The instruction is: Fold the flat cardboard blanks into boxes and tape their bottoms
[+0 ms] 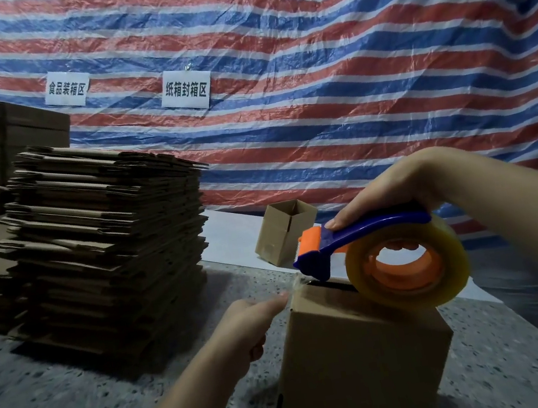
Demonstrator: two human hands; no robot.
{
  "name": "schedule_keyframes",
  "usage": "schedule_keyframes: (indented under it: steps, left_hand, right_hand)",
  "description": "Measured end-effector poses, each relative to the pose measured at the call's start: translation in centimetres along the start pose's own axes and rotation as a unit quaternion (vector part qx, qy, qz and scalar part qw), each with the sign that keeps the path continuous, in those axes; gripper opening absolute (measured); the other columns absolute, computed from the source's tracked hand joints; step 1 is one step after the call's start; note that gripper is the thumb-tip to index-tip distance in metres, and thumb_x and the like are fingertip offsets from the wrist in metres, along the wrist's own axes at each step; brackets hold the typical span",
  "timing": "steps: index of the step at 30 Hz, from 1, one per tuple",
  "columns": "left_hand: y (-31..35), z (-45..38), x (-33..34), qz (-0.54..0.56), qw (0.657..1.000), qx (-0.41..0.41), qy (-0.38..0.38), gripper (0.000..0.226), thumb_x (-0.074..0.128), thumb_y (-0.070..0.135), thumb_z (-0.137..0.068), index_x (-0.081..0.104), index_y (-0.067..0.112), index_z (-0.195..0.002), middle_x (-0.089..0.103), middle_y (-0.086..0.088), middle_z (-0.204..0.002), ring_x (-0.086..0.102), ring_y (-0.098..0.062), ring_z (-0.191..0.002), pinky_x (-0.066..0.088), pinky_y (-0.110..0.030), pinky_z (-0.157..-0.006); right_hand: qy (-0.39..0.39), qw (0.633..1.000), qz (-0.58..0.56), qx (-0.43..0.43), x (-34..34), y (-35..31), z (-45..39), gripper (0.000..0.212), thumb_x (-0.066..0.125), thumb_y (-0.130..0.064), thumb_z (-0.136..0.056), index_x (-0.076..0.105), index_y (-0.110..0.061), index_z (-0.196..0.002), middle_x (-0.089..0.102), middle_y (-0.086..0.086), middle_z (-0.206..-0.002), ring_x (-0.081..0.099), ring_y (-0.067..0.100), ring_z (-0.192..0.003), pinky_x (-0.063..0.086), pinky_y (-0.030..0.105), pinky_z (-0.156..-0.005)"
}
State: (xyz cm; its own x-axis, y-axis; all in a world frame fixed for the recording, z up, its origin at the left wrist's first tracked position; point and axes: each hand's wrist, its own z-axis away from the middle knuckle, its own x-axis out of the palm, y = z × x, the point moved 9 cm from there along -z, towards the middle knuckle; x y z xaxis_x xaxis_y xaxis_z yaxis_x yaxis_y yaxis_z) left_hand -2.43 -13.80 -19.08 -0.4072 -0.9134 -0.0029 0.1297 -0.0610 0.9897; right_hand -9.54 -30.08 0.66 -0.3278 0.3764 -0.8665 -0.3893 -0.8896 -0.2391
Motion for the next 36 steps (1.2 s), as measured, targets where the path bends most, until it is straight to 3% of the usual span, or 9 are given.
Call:
schedule_keyframes:
  steps: [3, 6, 10, 13, 16, 21, 29, 33, 36]
  left_hand:
    - [0.2, -0.3, 0.1, -0.035, 0.999, 0.018, 0.005, 0.045, 0.069, 0.055, -0.084, 0.060, 0.011, -0.082, 0.046, 0.000, -0.070, 0.039, -0.012, -0.058, 0.030, -0.024, -0.052]
    - [0.0, -0.3, 0.5, 0.075, 0.996, -0.009, -0.037, 0.038, 0.070, 0.039, -0.088, 0.067, 0.006, -0.107, 0.063, -0.003, -0.091, 0.054, -0.012, -0.074, 0.037, -0.022, -0.056]
    - [-1.1, -0.3, 0.7, 0.174, 0.980, -0.067, -0.072, 0.022, 0.072, 0.027, -0.087, 0.060, 0.009, -0.082, 0.054, 0.002, -0.056, 0.048, -0.008, -0.047, 0.036, -0.019, -0.041]
    - [-1.2, -0.2, 0.6, 0.170, 0.981, -0.071, -0.062, 0.024, 0.073, 0.027, -0.086, 0.057, 0.013, -0.075, 0.047, 0.004, -0.050, 0.042, -0.008, -0.043, 0.033, -0.019, -0.041]
    - [-1.4, 0.2, 0.9, 0.168, 0.981, -0.079, -0.058, 0.024, 0.072, 0.026, -0.087, 0.055, 0.014, -0.075, 0.046, 0.004, -0.052, 0.040, -0.008, -0.043, 0.030, -0.019, -0.045]
    - [-1.4, 0.5, 1.3, 0.138, 0.987, -0.064, -0.051, 0.024, 0.071, 0.029, -0.090, 0.059, 0.011, -0.100, 0.050, 0.002, -0.062, 0.040, -0.009, -0.046, 0.029, -0.021, -0.048]
    - [-1.3, -0.2, 0.9, 0.093, 0.995, -0.022, -0.019, 0.044, 0.072, 0.035, -0.090, 0.065, 0.000, -0.115, 0.055, -0.004, -0.082, 0.044, -0.011, -0.056, 0.035, -0.020, -0.045]
    - [-1.6, -0.3, 1.1, 0.053, 0.998, -0.015, -0.013, 0.034, 0.071, 0.041, -0.088, 0.065, 0.007, -0.090, 0.058, -0.003, -0.083, 0.046, -0.011, -0.059, 0.038, -0.022, -0.047]
    - [-1.6, -0.4, 1.2, 0.059, 0.998, -0.024, -0.021, 0.033, 0.071, 0.041, -0.089, 0.063, 0.009, -0.087, 0.057, -0.002, -0.081, 0.047, -0.011, -0.060, 0.039, -0.021, -0.046]
  right_hand:
    - [0.002, 1.000, -0.004, 0.003, 0.0, 0.1, 0.0, 0.073, 0.076, -0.063, -0.058, 0.064, -0.014, -0.110, 0.078, 0.007, -0.083, 0.074, 0.017, -0.066, 0.059, 0.028, -0.058]
    - [0.004, 1.000, -0.007, 0.004, 0.0, 0.1, 0.1, 0.071, 0.076, -0.063, -0.058, 0.063, -0.015, -0.109, 0.078, 0.006, -0.082, 0.074, 0.017, -0.065, 0.058, 0.028, -0.057]
    - [0.004, 1.000, -0.001, 0.011, -0.1, 0.0, 0.1, 0.071, 0.076, -0.063, -0.060, 0.064, -0.014, -0.111, 0.078, 0.007, -0.083, 0.074, 0.018, -0.066, 0.059, 0.028, -0.059]
    - [-0.005, 0.999, 0.022, 0.026, 0.0, -0.2, -0.1, 0.074, 0.077, -0.064, -0.059, 0.066, -0.013, -0.113, 0.078, 0.008, -0.089, 0.073, 0.019, -0.069, 0.059, 0.028, -0.061]
    - [-0.012, 0.998, 0.051, 0.043, 0.2, -0.4, -0.3, 0.070, 0.076, -0.064, -0.063, 0.068, -0.012, -0.110, 0.077, 0.008, -0.086, 0.072, 0.019, -0.068, 0.058, 0.028, -0.060]
    - [-0.012, 0.995, 0.083, 0.055, 0.2, -0.8, -0.9, 0.058, 0.071, -0.061, -0.081, 0.067, -0.013, -0.113, 0.076, 0.007, -0.082, 0.072, 0.018, -0.066, 0.058, 0.027, -0.059]
    - [-0.016, 0.995, 0.084, 0.059, 0.3, -0.6, -1.3, 0.056, 0.071, -0.061, -0.081, 0.068, -0.012, -0.107, 0.076, 0.006, -0.078, 0.072, 0.018, -0.064, 0.058, 0.027, -0.058]
    - [-0.025, 0.994, 0.088, 0.055, 0.5, -0.5, -1.4, 0.061, 0.070, -0.063, -0.076, 0.066, -0.013, -0.110, 0.076, 0.006, -0.078, 0.072, 0.017, -0.065, 0.058, 0.027, -0.059]
    - [-0.018, 0.995, 0.079, 0.056, 0.4, -0.5, -1.5, 0.058, 0.071, -0.062, -0.078, 0.066, -0.013, -0.109, 0.076, 0.006, -0.078, 0.073, 0.017, -0.064, 0.058, 0.027, -0.058]
